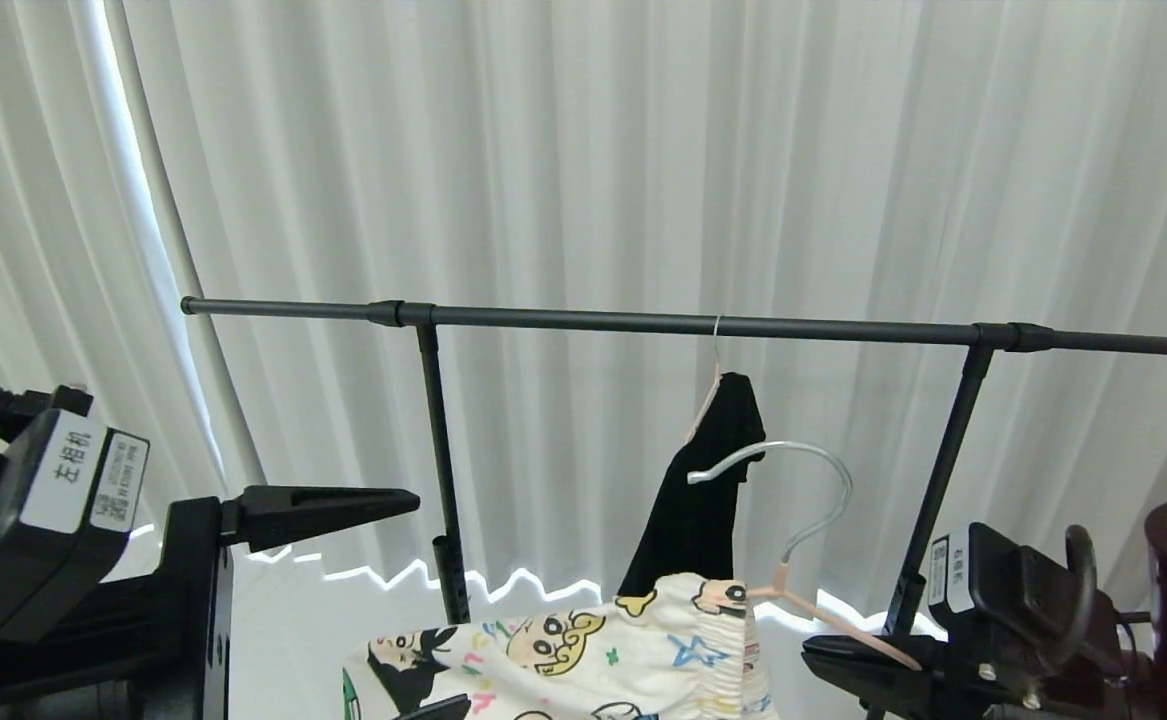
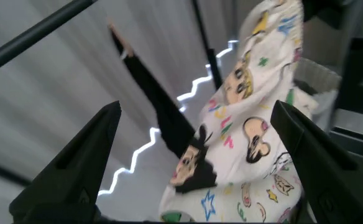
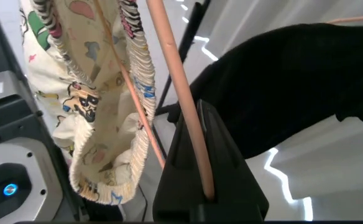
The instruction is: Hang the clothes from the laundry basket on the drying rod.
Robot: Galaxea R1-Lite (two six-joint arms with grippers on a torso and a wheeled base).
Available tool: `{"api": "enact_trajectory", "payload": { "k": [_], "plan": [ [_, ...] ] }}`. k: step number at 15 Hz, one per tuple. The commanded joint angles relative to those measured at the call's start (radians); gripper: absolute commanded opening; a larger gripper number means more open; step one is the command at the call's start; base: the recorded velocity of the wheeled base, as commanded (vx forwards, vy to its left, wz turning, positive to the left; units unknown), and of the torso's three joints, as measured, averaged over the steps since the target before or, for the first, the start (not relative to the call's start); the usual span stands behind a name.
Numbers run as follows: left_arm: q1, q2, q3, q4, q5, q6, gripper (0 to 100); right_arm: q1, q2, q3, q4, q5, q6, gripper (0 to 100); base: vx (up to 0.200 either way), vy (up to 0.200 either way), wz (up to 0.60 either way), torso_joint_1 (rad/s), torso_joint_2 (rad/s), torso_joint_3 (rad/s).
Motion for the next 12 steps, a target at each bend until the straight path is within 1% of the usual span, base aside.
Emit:
{"api": "enact_trajectory", "payload": {
  "k": [1, 2, 3, 5, 6, 7, 9, 12],
  "plan": [
    [-0.025, 0.019, -0.001, 0.000, -0.005, 0.002, 100, 0.024, 0.027, -0.006, -0.002, -0.002, 0.000, 0, 0.000, 0.000, 0.00, 0.000, 0.00, 0.000],
    [-0.048, 0.036, -0.002, 0.000, -0.005, 0.004, 100, 0.046, 0.050, -0.024, -0.004, -0.003, 0.000, 0, 0.000, 0.000, 0.00, 0.000, 0.00, 0.000],
    [-0.052, 0.050, -0.002, 0.000, -0.006, 0.004, 100, 0.063, 0.069, -0.043, -0.004, -0.005, 0.000, 0, 0.000, 0.000, 0.00, 0.000, 0.00, 0.000],
    [-0.052, 0.093, 0.001, -0.001, -0.009, 0.002, 100, 0.073, 0.110, -0.087, -0.004, -0.006, 0.000, 0, 0.000, 0.000, 0.00, 0.000, 0.00, 0.000],
    [-0.052, 0.094, 0.001, -0.001, -0.009, 0.002, 100, 0.073, 0.111, -0.090, -0.004, -0.006, 0.000, 0, 0.000, 0.000, 0.00, 0.000, 0.00, 0.000],
    [-0.052, 0.119, -0.007, 0.000, -0.012, 0.002, 100, 0.081, 0.148, -0.143, -0.004, -0.006, -0.002, 0, 0.000, 0.000, 0.00, 0.000, 0.00, 0.000],
    [-0.049, 0.146, 0.010, 0.000, -0.014, 0.002, 100, 0.095, 0.179, -0.189, -0.004, -0.006, 0.000, 0, 0.000, 0.000, 0.00, 0.000, 0.00, 0.000],
    [-0.051, 0.188, 0.012, 0.000, -0.014, 0.006, 100, 0.115, 0.208, -0.222, -0.002, -0.006, -0.002, 0, 0.000, 0.000, 0.00, 0.000, 0.00, 0.000]
  ]
}}
